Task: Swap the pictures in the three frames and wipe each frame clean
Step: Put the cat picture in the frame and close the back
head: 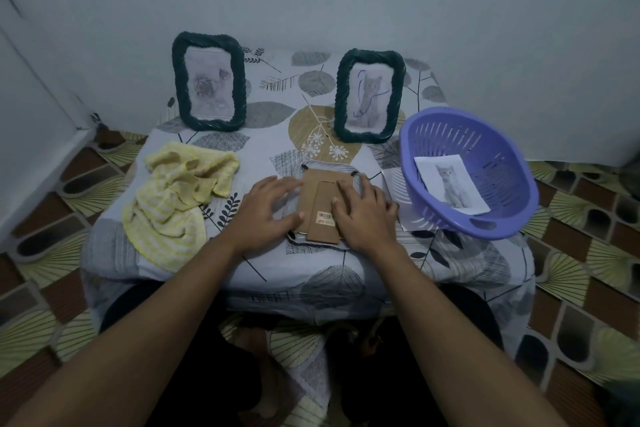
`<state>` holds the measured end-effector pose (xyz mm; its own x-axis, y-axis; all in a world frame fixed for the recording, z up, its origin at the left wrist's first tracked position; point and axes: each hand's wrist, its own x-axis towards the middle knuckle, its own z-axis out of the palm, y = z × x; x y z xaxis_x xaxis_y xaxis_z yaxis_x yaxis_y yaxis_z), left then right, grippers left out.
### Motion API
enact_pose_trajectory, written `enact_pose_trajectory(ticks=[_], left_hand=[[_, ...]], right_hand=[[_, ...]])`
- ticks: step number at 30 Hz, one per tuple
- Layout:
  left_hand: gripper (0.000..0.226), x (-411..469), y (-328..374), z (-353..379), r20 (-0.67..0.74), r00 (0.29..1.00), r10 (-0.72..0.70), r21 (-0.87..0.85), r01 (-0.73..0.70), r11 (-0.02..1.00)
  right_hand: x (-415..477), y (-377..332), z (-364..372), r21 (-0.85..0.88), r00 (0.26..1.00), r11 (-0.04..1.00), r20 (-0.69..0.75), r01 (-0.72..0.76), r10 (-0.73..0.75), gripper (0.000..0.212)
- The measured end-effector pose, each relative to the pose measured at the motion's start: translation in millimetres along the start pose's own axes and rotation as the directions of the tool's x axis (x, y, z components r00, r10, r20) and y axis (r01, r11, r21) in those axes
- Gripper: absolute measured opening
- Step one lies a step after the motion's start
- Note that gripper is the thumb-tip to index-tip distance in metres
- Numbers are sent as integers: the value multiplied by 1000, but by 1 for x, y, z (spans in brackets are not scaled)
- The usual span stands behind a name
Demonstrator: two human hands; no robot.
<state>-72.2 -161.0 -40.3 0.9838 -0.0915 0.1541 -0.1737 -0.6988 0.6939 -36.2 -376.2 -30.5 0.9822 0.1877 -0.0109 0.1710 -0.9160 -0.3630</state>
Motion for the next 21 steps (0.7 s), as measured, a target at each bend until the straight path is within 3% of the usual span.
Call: enact_pose_trajectory(ticks=[3,10,16,21], left_hand=[[70,-5,-7,-6,101,993,60,38,-64,997],[64,-6,-13,-11,152,982,111,106,-128,986],[76,1,3,-20,245,968,54,332,-136,933],[48,6,17,-23,290,954,79,475,-215,853]], right_hand=[[0,0,1,-3,1000,1000,-8,0,0,52],[2,3,5,14,1000,1000,-1,2,-2,55],[1,2,3,10,1000,1000,2,2,-2,54],[2,2,2,7,1000,1000,16,-6,5,54]])
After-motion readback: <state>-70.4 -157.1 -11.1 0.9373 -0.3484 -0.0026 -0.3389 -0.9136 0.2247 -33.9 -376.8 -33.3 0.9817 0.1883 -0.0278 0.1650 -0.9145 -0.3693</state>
